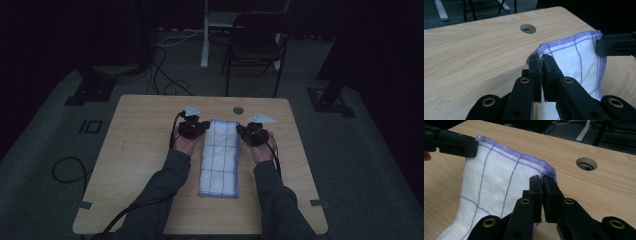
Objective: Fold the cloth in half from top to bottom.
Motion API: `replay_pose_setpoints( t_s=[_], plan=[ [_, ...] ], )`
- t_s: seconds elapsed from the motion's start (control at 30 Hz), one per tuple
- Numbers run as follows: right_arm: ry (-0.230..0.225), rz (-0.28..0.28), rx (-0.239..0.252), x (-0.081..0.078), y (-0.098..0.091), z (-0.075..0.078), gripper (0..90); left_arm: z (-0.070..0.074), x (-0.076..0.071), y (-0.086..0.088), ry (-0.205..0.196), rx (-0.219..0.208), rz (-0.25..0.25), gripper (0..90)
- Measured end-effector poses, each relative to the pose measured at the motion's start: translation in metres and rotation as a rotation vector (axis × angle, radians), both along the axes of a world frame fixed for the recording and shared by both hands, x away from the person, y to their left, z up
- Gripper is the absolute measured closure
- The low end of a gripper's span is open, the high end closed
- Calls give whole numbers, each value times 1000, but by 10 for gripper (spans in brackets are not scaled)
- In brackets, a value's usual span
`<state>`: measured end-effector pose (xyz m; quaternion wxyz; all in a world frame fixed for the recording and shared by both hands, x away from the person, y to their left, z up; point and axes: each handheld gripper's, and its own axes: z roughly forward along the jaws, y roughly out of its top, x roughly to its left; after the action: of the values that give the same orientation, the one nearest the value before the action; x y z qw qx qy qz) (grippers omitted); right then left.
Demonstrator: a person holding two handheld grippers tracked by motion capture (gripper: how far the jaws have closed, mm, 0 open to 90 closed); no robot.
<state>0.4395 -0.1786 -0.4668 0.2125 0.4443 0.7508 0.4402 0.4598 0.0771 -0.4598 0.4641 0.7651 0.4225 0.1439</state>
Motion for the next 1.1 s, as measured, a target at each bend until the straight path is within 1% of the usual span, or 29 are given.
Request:
replay_pose_setpoints(
  t_s=[0.03, 0.07, 0.27, 0.67, 0.73, 1.1],
  plan=[
    [-3, 3, 2, -1, 0, 1, 874, 1, -4, 3, -5, -7, -4, 873],
    [-10, 11, 5, -5, 1, 2, 873, 1, -6, 4, -6, -8, -4, 873],
    [-23, 24, 14, -14, 2, 4, 873, 2, -16, 8, -18, -15, -13, 873],
    [-56, 59, 31, -36, 2, 8, 873, 3, -35, 15, -29, -36, -29, 873],
    [-61, 63, 35, -40, 2, 8, 874, 3, -38, 16, -30, -34, -34, 873],
    [-66, 80, 47, -55, 0, 7, 873, 3, -56, 20, -39, -51, -51, 872]
  ],
)
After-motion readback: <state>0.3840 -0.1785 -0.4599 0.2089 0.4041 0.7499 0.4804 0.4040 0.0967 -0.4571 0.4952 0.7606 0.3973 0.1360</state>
